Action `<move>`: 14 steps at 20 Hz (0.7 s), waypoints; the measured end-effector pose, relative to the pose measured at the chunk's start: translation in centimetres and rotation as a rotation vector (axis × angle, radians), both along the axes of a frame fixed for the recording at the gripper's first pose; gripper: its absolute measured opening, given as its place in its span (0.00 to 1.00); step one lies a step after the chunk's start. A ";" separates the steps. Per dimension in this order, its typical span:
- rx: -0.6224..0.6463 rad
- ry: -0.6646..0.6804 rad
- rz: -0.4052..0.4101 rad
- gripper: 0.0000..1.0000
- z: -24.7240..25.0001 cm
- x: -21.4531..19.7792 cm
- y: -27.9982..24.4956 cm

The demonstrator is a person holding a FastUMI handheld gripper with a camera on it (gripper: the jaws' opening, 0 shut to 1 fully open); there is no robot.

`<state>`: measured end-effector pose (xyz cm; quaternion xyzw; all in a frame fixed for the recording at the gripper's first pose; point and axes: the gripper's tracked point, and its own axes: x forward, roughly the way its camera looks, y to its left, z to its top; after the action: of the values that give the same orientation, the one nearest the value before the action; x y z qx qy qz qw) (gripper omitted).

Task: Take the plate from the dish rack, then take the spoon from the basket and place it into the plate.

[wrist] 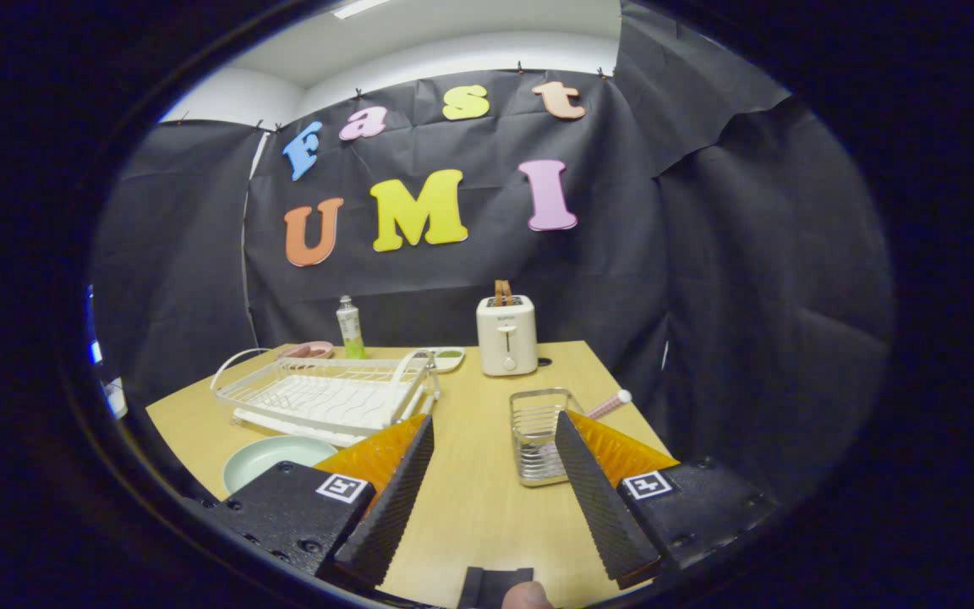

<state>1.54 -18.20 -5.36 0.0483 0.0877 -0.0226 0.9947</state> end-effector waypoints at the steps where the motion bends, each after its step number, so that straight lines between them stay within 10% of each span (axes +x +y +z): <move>1: -0.008 -0.001 -0.014 0.94 -0.4 0.2 -1.2; 10: 0.104 0.027 -0.035 0.89 -2.8 5.5 -7.6; 14: 0.105 0.022 0.001 0.72 -3.2 7.6 -6.8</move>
<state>9.11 -24.97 -8.55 0.1002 0.0998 -0.0179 0.9898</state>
